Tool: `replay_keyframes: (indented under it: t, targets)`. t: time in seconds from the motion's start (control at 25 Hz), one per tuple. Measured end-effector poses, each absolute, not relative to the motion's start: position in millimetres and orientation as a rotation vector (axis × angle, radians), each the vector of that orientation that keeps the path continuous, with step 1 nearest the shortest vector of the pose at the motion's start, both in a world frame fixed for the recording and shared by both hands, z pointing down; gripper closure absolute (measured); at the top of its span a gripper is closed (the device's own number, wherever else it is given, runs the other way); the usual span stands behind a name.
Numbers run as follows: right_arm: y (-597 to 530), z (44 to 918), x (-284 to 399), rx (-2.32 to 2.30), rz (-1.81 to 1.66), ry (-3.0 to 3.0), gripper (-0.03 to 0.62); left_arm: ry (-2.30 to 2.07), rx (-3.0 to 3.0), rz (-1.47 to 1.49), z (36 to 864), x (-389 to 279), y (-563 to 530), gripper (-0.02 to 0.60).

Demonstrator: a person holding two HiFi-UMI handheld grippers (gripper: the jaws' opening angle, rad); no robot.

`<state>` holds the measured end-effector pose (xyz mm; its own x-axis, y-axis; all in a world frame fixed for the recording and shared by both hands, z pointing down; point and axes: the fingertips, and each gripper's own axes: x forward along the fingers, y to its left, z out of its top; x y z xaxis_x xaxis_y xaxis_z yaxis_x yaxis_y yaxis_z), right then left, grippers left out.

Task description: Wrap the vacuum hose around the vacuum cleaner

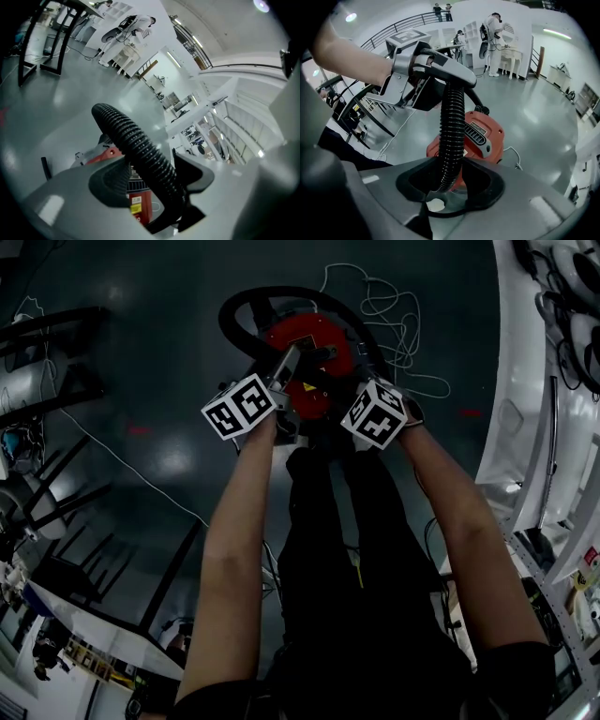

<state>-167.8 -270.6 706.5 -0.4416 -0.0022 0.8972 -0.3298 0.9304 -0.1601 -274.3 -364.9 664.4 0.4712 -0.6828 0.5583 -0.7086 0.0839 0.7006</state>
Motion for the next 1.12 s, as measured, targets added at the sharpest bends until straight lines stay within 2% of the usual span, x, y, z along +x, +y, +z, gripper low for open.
replay_keyframes:
  t: [0.72, 1.04, 1.12]
  targets:
    - [-272.5, 736.2, -174.2, 0.171, 0.509, -1.957, 0.424, -1.231, 1.586, 0.097, 701.0, -277.2, -375.3, 0.287]
    - [-266.9, 747.4, -178.3, 0.126, 0.538, -1.962, 0.418, -1.197, 1.615, 0.020, 709.3, -278.1, -372.1, 0.285]
    - [-268.9, 747.7, -178.0, 0.138, 0.572, -1.960, 0.414, -1.203, 1.593, 0.018, 713.8, -280.9, -369.1, 0.239]
